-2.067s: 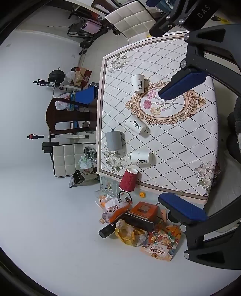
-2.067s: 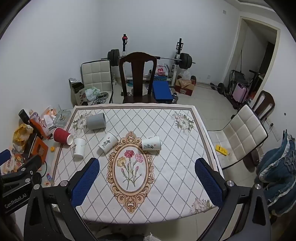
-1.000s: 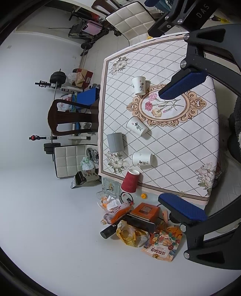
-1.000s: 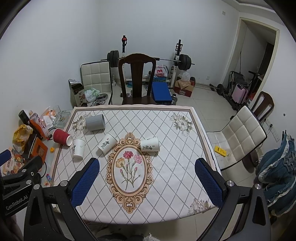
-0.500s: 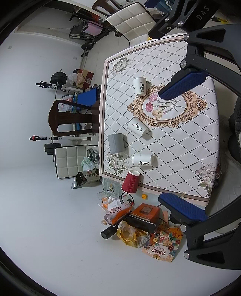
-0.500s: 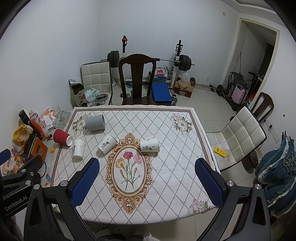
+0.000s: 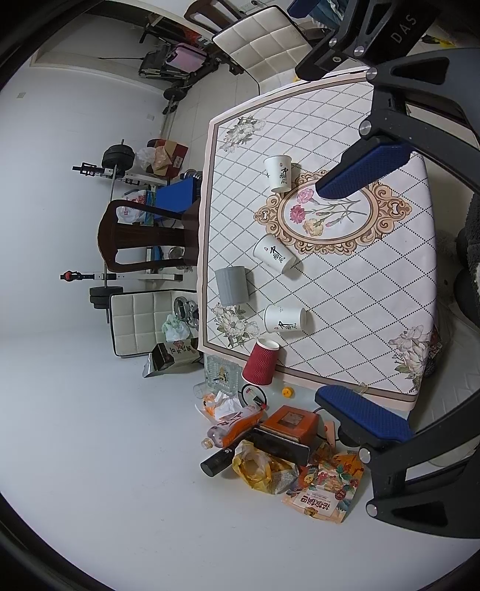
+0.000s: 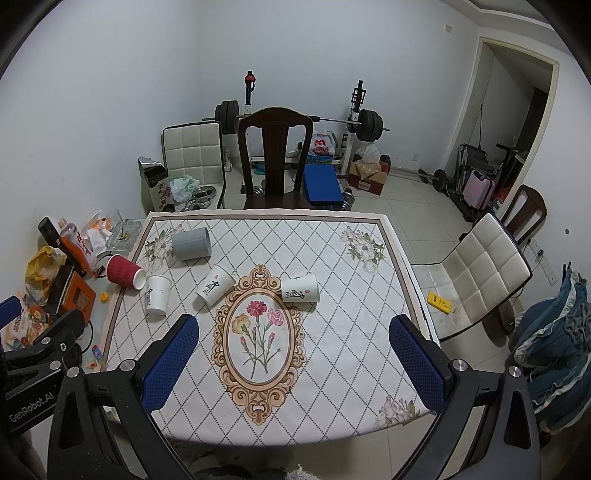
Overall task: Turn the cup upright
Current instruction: 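Reach the left tool toward the white calligraphy cup lying on the oval print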
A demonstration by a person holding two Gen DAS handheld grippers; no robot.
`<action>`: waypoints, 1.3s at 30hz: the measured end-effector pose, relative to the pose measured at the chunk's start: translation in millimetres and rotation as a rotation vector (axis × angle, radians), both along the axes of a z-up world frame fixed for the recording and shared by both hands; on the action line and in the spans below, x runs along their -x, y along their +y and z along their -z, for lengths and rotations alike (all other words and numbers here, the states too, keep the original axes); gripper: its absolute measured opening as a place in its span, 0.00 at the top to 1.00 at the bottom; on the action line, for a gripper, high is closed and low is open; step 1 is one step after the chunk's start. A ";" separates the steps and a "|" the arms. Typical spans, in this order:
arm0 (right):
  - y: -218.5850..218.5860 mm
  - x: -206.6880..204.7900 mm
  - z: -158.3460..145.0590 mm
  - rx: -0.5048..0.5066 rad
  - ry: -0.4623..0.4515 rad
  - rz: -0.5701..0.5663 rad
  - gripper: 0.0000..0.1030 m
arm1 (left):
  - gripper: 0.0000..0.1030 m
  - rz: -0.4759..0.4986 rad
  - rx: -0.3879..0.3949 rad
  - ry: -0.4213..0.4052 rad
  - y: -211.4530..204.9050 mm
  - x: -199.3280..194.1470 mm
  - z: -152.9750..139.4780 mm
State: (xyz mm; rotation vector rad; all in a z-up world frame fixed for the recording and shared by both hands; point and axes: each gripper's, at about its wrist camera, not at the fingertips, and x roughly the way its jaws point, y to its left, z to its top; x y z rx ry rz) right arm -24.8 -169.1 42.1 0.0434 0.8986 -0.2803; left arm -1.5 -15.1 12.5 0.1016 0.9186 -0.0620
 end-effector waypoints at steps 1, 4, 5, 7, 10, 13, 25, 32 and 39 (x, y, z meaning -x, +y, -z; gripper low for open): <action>-0.1 0.4 0.0 0.000 -0.001 0.000 0.00 | 0.00 0.000 0.001 0.000 1.2 0.3 0.7; 0.1 0.2 0.0 0.001 -0.001 0.001 0.00 | 0.00 0.001 0.001 0.000 -0.4 0.1 -0.5; 0.3 -0.4 -0.2 0.001 0.000 0.000 0.00 | 0.00 0.003 0.002 -0.001 -0.4 0.5 -1.0; 0.3 -0.4 -0.3 0.001 0.000 0.000 0.00 | 0.00 0.003 0.003 0.000 -1.1 -0.6 -2.3; 0.3 -0.3 -0.2 0.002 0.001 0.000 0.00 | 0.00 0.001 0.001 -0.001 -0.1 0.4 -0.9; 0.5 0.0 0.2 0.003 0.001 0.001 0.00 | 0.00 0.005 0.005 0.004 -3.0 -0.7 -4.0; -9.4 -19.5 43.8 -0.049 0.123 0.109 0.00 | 0.00 0.010 0.031 0.109 8.6 -39.8 53.6; -52.0 -37.8 131.9 -0.061 0.296 0.242 0.00 | 0.00 0.051 -0.013 0.238 -10.0 -73.2 123.7; -106.3 -63.7 221.6 -0.101 0.448 0.289 0.00 | 0.00 0.082 -0.090 0.330 -56.9 -104.0 181.6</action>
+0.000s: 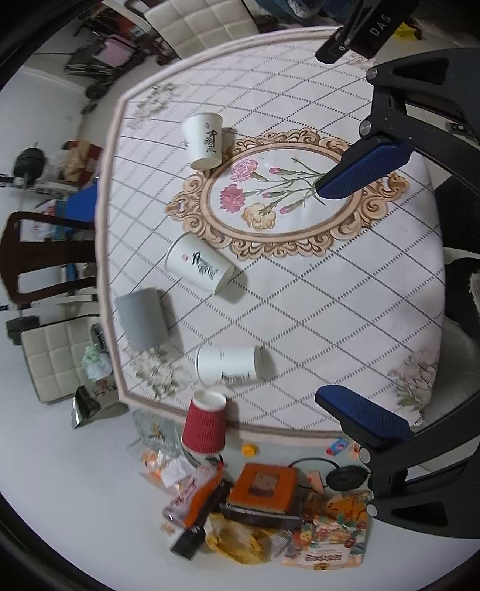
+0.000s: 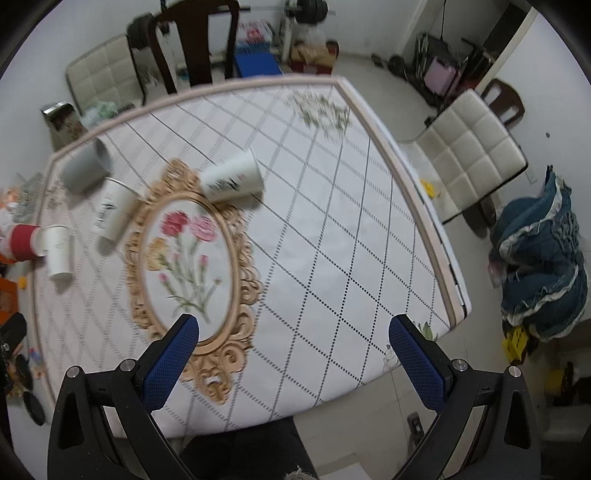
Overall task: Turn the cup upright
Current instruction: 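Reach the left tool toward the white calligraphy cup lying on the oval print, then close the left gripper around the white cup's body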
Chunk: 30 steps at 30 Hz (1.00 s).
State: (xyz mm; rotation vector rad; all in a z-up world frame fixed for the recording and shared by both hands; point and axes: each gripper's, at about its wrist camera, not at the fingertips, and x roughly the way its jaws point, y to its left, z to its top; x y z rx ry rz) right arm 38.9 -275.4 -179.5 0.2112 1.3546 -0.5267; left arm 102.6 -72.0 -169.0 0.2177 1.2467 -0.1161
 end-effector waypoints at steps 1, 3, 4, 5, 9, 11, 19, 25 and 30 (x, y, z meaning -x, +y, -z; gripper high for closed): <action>-4.8 -4.4 9.0 -0.008 0.015 0.001 0.00 | 0.00 0.004 -0.007 0.010 -7.7 -4.9 6.7; -20.4 -13.5 30.7 -0.023 0.049 0.005 0.00 | 0.00 0.019 -0.029 0.036 -27.4 -17.0 21.3; -30.1 -18.5 42.5 -0.036 0.070 0.008 0.00 | 0.00 0.029 -0.044 0.049 -38.5 -24.0 28.4; -37.0 -21.8 50.7 -0.045 0.083 0.012 0.00 | 0.00 0.041 -0.053 0.058 -48.3 -30.4 34.5; -67.3 -37.1 81.0 -0.068 0.129 0.023 0.00 | 0.00 0.102 -0.100 0.071 -87.3 -53.0 53.8; -84.0 -45.2 94.8 -0.073 0.146 0.032 0.00 | 0.00 0.142 -0.122 0.073 -107.0 -64.0 61.8; -146.7 -64.7 137.0 -0.078 0.204 0.096 0.00 | 0.01 0.500 -0.283 0.016 -194.3 -87.7 94.8; -183.6 -65.0 164.4 -0.107 0.244 0.164 0.00 | 0.07 0.746 -0.336 0.011 -235.1 -94.6 117.8; -206.0 -55.9 176.5 -0.121 0.265 0.216 0.00 | 0.17 0.866 -0.371 0.048 -259.2 -96.0 140.7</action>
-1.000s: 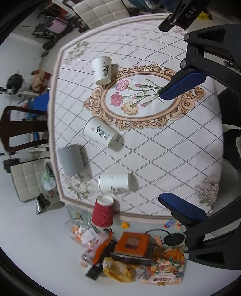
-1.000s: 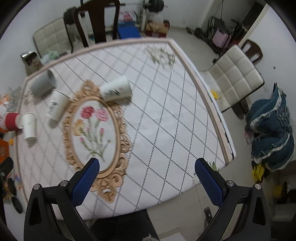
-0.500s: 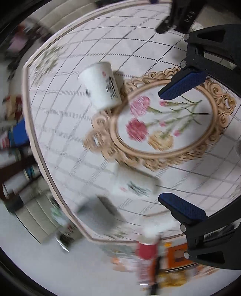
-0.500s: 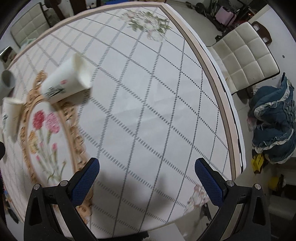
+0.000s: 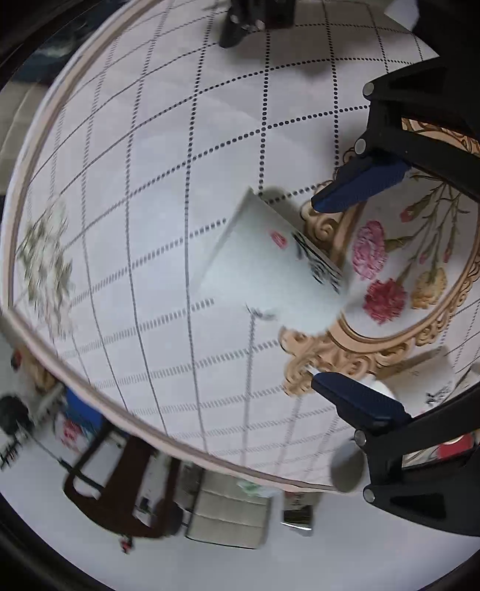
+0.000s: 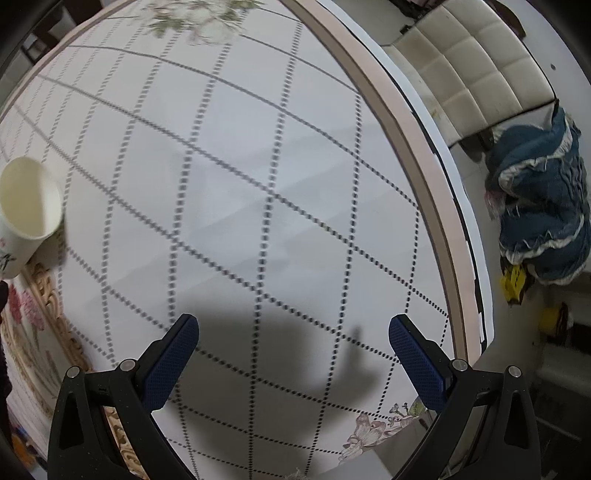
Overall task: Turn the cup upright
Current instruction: 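Close the left gripper around the white cup's body, then lift the white cup with the left gripper and rotate it upright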
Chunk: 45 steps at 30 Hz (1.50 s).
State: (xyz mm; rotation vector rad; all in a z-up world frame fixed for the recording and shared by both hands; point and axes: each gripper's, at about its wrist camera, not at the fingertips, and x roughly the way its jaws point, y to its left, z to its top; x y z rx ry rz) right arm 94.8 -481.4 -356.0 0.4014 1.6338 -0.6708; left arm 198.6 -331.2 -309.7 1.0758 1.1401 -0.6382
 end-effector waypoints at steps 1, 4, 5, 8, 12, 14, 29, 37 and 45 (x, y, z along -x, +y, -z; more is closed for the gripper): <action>-3.7 2.8 1.6 -0.002 0.001 0.008 0.00 | 0.18 0.014 -0.008 0.003 -5.0 1.6 2.5; -13.5 9.5 6.1 0.000 0.010 0.031 0.00 | 0.27 0.055 -0.034 0.016 -15.6 2.2 13.5; -16.3 11.0 7.2 -0.001 0.012 0.038 0.00 | 0.29 0.065 -0.041 0.022 -17.9 1.1 17.1; -22.4 15.4 10.0 -0.002 0.016 0.053 0.00 | 0.32 0.082 -0.051 0.021 -23.9 5.5 23.3; -28.9 19.6 12.3 -0.001 0.017 0.059 0.00 | 0.41 0.084 -0.056 0.019 -27.6 2.6 27.3; -30.4 19.9 13.1 -0.003 0.017 0.061 0.00 | 0.41 0.079 -0.047 0.018 -27.0 0.8 27.0; -21.2 20.3 0.7 -0.001 -0.005 0.032 0.00 | 0.42 -0.063 0.013 0.025 -14.2 6.7 7.0; 0.1 16.1 -11.4 -0.005 -0.025 -0.016 0.00 | 0.42 -0.228 0.056 0.032 18.6 8.6 -15.6; 44.5 1.6 -24.0 -0.024 -0.042 -0.112 0.00 | 0.42 -0.513 0.094 0.056 94.0 20.3 -35.2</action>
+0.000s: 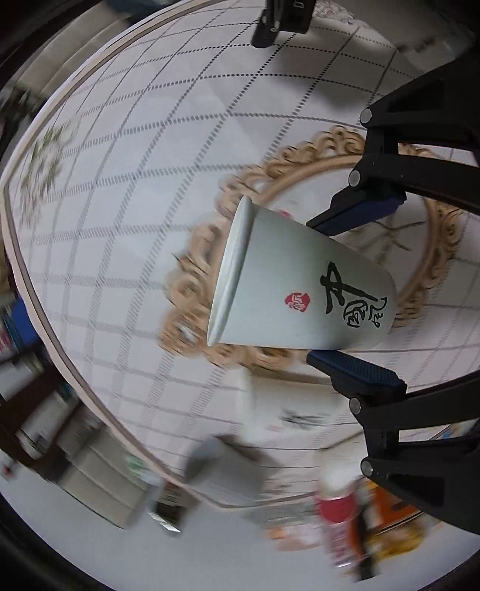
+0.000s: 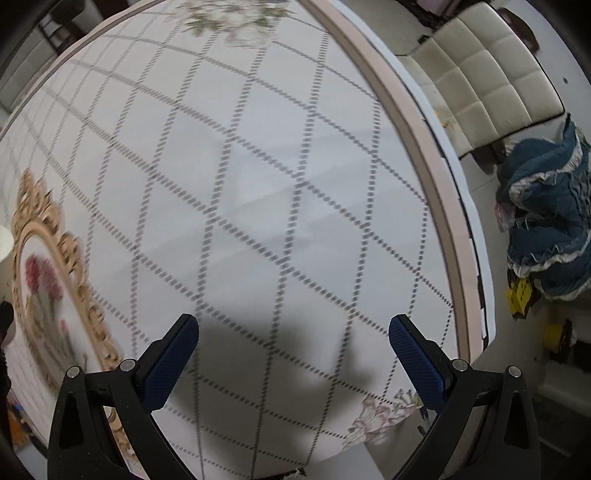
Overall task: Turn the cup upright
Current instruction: 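Lift the white cup with the left gripper and rotate it upright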
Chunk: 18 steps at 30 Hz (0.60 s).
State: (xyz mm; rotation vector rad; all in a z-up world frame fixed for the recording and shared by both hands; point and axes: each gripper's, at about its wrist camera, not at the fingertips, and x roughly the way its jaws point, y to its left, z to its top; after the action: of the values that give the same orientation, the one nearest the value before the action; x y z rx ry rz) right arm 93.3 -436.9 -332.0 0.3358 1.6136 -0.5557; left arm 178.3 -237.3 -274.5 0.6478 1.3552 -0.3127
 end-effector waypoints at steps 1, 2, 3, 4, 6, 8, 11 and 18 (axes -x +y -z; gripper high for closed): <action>6.6 -1.3 -1.3 -0.005 0.000 -0.013 0.00 | 0.42 -0.041 0.008 0.012 10.6 4.0 -0.9; 12.1 -1.9 -2.5 -0.010 -0.002 -0.021 0.00 | 0.42 -0.080 0.017 0.026 21.6 6.2 -0.9; 20.7 -2.5 -4.8 -0.012 -0.005 -0.029 0.00 | 0.42 -0.118 0.026 0.040 32.9 9.3 -0.2; 26.8 -2.5 -6.8 -0.013 -0.008 -0.035 0.00 | 0.42 -0.155 0.036 0.056 42.8 12.5 0.8; 43.2 -1.5 -12.0 -0.012 -0.018 -0.047 0.00 | 0.41 -0.228 0.060 0.093 63.6 21.6 5.8; 57.6 1.2 -15.4 -0.006 -0.025 -0.064 0.00 | 0.41 -0.305 0.083 0.132 78.7 36.9 11.8; 80.3 5.8 -18.1 0.005 -0.028 -0.086 0.00 | 0.42 -0.420 0.135 0.203 104.0 50.0 23.6; 112.4 28.6 -19.2 0.029 -0.014 -0.103 0.00 | 0.42 -0.574 0.240 0.332 136.0 77.1 51.0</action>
State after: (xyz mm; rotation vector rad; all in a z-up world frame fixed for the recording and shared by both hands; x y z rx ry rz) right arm 64.7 -324.6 -312.8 0.2325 1.5986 -0.4967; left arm 101.2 -101.3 -325.6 -0.0111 1.7221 -0.1142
